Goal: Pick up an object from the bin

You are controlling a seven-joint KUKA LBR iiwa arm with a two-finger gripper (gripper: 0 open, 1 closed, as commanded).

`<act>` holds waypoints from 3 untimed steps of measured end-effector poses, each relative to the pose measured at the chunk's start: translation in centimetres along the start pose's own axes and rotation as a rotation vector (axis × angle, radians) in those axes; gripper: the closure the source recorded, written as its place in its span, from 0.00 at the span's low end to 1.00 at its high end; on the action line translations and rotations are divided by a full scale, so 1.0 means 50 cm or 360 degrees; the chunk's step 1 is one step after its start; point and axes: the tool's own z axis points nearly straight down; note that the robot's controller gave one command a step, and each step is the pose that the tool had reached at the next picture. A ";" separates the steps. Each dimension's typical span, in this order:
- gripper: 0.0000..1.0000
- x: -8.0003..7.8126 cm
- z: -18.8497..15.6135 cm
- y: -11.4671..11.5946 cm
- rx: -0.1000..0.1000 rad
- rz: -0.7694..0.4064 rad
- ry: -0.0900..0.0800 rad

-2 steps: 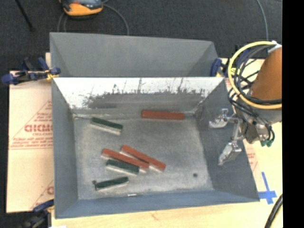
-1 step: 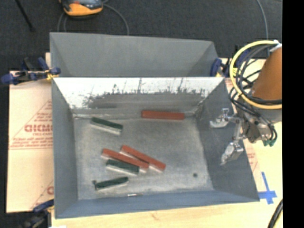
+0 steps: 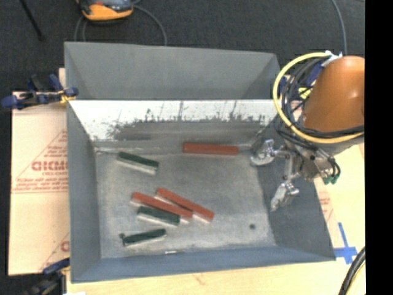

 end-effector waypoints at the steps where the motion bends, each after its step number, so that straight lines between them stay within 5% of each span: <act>1: 0.00 0.021 0.085 0.010 0.0007 -0.0004 -0.0022; 2: 0.00 -0.027 0.236 0.063 0.0005 0.0046 -0.0019; 3: 0.00 -0.004 0.289 0.093 -0.0002 0.0167 -0.0004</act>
Offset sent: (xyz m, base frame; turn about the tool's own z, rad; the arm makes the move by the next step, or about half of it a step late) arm 0.0183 0.0577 -0.1599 0.0383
